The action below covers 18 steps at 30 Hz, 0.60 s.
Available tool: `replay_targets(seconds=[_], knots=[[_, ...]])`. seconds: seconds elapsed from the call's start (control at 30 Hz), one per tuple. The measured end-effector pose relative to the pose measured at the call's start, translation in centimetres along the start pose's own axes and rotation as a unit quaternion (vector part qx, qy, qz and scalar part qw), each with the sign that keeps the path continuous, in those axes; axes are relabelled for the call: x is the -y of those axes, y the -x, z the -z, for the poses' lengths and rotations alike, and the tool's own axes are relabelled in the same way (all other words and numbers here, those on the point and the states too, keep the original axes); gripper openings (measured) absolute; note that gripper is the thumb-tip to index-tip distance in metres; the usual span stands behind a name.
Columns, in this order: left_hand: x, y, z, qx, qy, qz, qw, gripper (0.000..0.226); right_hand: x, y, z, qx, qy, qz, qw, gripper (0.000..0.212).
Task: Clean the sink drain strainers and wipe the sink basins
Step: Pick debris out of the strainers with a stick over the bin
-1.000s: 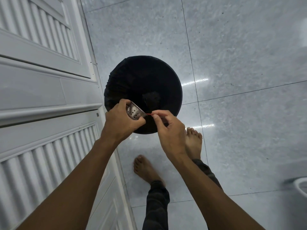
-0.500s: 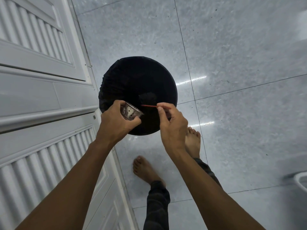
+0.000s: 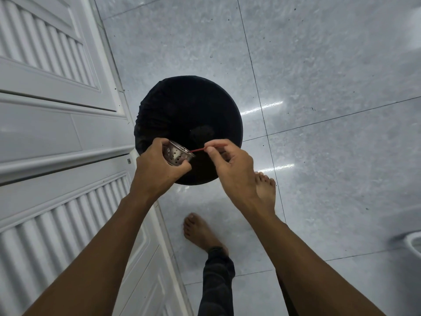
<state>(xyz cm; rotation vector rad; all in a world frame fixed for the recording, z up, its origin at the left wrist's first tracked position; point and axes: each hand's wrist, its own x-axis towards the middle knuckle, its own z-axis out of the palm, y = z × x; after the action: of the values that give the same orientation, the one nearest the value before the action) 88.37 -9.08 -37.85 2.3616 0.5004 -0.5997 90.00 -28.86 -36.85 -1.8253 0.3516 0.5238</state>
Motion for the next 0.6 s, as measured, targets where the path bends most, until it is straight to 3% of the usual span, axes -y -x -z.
replay_targets(seconds=[0.07,0.23,0.33,0.6], knots=[[0.0,0.2,-0.2,0.000,0.004,-0.007,1.000,0.075,-0.1,0.3,-0.5,0.034,0.035,-0.007,0.999,0.018],[0.2,0.5,-0.1,-0.006,0.012,-0.013,1.000,0.077,0.5,-0.4,0.1,-0.067,0.020,-0.026,0.997,0.013],[0.1,0.5,0.1,-0.029,0.023,-0.044,0.998,0.086,1.3,-0.2,-0.2,-0.010,-0.009,-0.027,1.000,0.013],[-0.5,1.0,0.4,-0.057,0.009,-0.105,0.993,0.079,3.2,1.0,-0.8,0.029,-0.034,-0.006,0.999,0.016]])
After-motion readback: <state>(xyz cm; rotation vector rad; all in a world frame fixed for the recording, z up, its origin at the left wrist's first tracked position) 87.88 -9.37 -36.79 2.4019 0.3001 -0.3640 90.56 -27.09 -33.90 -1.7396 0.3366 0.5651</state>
